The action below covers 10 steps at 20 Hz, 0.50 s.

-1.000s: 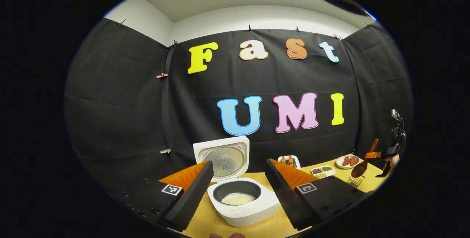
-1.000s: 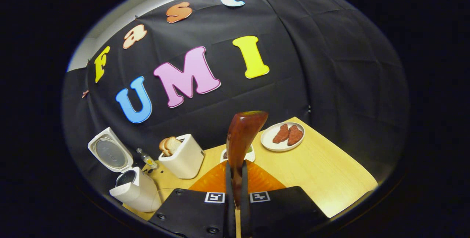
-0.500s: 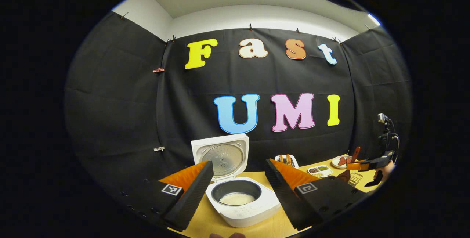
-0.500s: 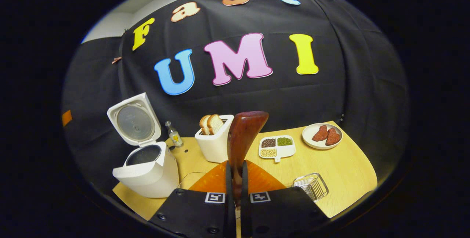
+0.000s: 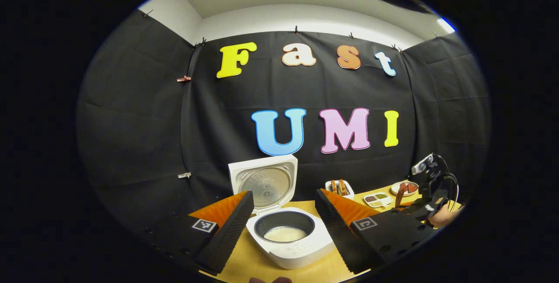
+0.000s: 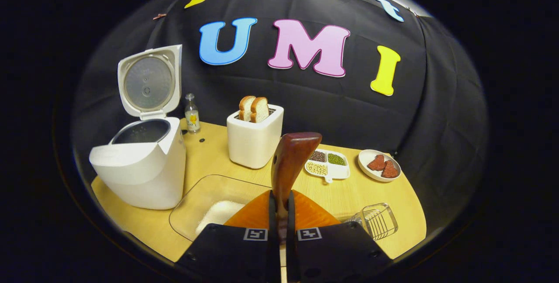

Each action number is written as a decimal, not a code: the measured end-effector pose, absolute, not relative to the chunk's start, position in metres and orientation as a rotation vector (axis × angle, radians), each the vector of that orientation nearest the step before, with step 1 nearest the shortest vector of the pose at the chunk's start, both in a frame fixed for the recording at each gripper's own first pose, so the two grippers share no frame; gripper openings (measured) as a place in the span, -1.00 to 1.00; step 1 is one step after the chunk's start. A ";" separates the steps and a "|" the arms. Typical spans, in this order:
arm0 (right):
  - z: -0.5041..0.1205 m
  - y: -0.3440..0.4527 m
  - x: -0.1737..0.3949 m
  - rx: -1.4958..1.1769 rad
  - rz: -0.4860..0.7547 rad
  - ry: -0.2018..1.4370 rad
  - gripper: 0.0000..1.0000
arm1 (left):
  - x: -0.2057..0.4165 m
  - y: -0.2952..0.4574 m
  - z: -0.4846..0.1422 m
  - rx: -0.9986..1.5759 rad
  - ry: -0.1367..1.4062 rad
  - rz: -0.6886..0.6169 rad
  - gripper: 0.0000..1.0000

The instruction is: Close the left gripper, press the button to open the rice cooker; take a wooden spoon from the chopstick holder with the right hand, scoop a spoonful of rice and pour it into the rice cooker, then put the wooden spoon back into the chopstick holder.

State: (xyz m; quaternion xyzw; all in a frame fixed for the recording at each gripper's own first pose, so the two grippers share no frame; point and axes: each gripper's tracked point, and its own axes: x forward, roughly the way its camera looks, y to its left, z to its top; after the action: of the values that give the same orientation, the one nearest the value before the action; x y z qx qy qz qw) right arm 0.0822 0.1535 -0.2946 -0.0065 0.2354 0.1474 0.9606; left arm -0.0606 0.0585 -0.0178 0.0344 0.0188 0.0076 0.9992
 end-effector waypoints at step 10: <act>-0.326 0.215 0.053 0.306 0.247 0.646 -0.80 | -0.069 0.085 -0.028 0.058 0.048 0.042 0.94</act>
State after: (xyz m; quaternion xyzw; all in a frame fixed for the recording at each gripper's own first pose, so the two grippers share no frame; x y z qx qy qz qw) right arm 0.0534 0.2146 -0.3259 0.1494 0.3154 0.1205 0.9294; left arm -0.0691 0.0848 -0.0279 0.0292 0.0238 0.0208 0.9991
